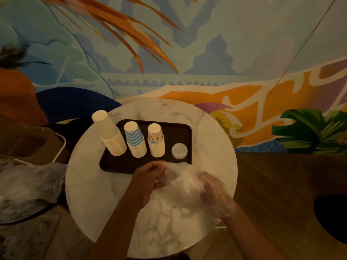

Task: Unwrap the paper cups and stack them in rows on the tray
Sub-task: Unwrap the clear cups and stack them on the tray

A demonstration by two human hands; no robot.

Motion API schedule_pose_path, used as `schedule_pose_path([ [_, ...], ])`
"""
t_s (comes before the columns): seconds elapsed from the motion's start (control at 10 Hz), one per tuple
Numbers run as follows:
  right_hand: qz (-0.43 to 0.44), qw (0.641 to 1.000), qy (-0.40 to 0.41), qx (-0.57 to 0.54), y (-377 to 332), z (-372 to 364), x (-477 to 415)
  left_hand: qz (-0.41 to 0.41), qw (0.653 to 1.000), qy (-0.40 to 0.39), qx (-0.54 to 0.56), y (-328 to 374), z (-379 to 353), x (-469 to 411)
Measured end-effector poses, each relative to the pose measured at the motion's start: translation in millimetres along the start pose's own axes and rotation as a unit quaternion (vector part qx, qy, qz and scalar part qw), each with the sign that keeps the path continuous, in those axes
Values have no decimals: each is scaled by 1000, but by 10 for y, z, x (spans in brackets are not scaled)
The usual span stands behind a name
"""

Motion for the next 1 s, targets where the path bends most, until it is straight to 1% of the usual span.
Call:
schedule_pose_path([
  [0.1, -26, 988, -3, -154, 2, -14, 7, 22, 996, 18, 82, -18, 60, -41],
  [0.2, 0, 983, 0, -185, -37, -83, 15, 62, 994, 94, 12, -40, 142, -22],
  [0.3, -19, 986, -9, -168, -93, -138, -11, 15, 984, 78, -161, -107, 256, -12],
  [0.4, -46, 989, -1, -138, -82, -189, -48, 66, 929, -56, -361, -407, 251, 54],
  [0.5, -42, 990, -19, -131, -99, -303, -104, 63, 884, -59, -460, -499, 398, 103],
  [0.6, -51, 988, -44, -139, -38, -384, -237, 61, 902, -2, -427, -471, 762, 115],
  [0.7, -68, 991, -45, -107, 14, -501, -382, 83, 917, 83, -380, -438, 1294, 132],
  [0.8, -77, 992, -51, -81, 39, -745, -521, 68, 916, 198, -342, -372, 1918, 163],
  [0.9, -89, 992, -65, -59, 58, -1027, -692, 58, 914, 275, -293, -342, 2558, 214],
  [1.0, -94, 991, -74, -52, 42, -1360, -876, 43, 904, 347, -247, -233, 3122, 318],
])
Point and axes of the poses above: each hand's wrist, its own x-axis away from the middle knuckle, its own z-axis out of the back of the hand, y = z × x, the point moved 6 cm from there along -x, towards the middle knuckle, and after that the axes turned 7 degrees about -y, right-handed, at the moved point
